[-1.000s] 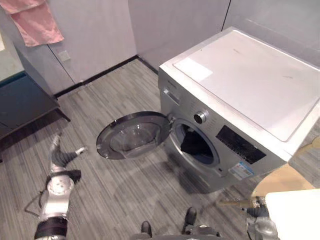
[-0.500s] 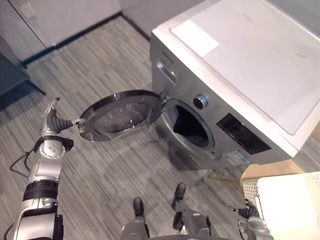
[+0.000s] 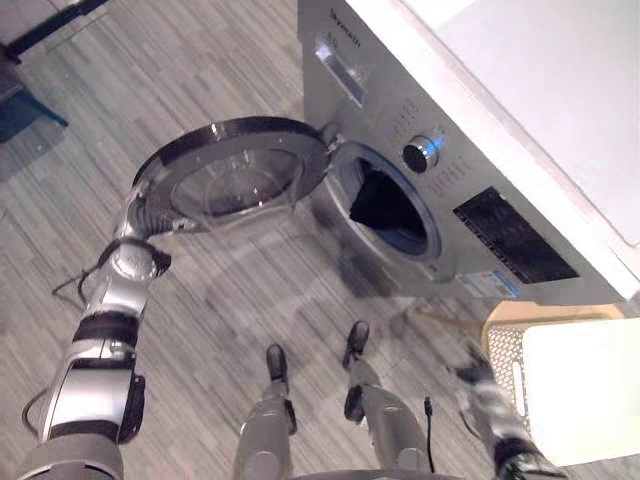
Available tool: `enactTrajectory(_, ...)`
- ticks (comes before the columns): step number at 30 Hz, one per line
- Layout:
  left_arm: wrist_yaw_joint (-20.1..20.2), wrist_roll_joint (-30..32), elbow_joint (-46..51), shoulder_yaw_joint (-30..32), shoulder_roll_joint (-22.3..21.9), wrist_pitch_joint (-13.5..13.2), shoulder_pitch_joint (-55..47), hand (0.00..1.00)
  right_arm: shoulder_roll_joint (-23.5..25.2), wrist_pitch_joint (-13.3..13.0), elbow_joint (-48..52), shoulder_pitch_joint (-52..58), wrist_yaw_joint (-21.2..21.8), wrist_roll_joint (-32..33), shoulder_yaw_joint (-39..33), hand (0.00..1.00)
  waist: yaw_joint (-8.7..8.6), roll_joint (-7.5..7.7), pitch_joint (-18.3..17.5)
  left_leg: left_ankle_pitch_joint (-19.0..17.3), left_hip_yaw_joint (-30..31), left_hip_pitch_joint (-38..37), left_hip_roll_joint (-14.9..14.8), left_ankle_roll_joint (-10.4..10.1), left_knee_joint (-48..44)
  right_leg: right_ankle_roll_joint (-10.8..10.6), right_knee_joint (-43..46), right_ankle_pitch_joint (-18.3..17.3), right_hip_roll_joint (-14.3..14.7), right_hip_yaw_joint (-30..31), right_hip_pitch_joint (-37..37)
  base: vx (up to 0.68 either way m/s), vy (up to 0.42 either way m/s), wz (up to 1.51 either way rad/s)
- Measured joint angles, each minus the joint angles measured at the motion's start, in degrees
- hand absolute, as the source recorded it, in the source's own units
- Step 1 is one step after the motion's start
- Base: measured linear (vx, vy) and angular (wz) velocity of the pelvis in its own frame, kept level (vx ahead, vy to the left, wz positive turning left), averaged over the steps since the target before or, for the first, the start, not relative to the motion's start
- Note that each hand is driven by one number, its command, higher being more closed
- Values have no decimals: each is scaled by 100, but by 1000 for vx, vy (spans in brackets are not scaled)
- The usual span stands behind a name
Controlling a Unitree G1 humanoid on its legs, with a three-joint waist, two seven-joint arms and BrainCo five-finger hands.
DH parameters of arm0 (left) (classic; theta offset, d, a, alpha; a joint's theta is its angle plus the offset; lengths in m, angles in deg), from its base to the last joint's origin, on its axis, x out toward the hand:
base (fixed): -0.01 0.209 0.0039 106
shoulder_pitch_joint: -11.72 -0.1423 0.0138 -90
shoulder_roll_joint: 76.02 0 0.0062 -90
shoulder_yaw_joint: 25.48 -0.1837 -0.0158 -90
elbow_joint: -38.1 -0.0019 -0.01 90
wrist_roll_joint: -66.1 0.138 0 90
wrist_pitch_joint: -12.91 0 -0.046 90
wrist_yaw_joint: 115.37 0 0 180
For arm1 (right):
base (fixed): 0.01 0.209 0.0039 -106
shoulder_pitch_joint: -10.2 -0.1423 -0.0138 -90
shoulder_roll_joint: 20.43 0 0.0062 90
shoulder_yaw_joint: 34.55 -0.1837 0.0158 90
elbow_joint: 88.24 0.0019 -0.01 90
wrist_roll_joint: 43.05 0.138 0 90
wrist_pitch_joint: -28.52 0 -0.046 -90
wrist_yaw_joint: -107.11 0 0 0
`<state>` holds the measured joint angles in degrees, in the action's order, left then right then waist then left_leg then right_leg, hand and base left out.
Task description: Pick up the laundry basket with both hands and put the clothes into the washing machine.
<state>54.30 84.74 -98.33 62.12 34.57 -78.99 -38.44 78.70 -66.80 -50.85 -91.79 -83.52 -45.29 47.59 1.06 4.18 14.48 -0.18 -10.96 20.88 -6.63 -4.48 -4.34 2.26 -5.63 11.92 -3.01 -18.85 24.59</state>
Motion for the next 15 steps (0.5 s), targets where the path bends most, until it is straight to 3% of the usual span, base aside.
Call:
enactTrajectory(6, -384, 242, 134, -19, -8, 110, 429, 0, 210, -87, 28, 59, -206, -3, -129, 0, -5, -19, -9, 50, 144, 50, 39, -46, -28, 15, -1, 11, -9, 22, -63, 34, 68, 15)
enactTrajectory(11, -547, 185, 1128, 111, -22, 138, 383, 0, 296, -70, 164, 491, -315, -5, -160, 0, 21, -25, -15, 70, 182, 24, 71, -18, -10, 21, -5, 40, -72, 25, -109, 32, 66, 5)
enactTrajectory(15, -759, 192, 1392, 344, -88, 181, 364, 0, 374, -63, 181, 539, -313, -13, -119, 0, 48, -16, -55, 98, 218, 16, 108, 20, -9, 12, -8, 83, -117, 51, -120, -2, 44, 4)
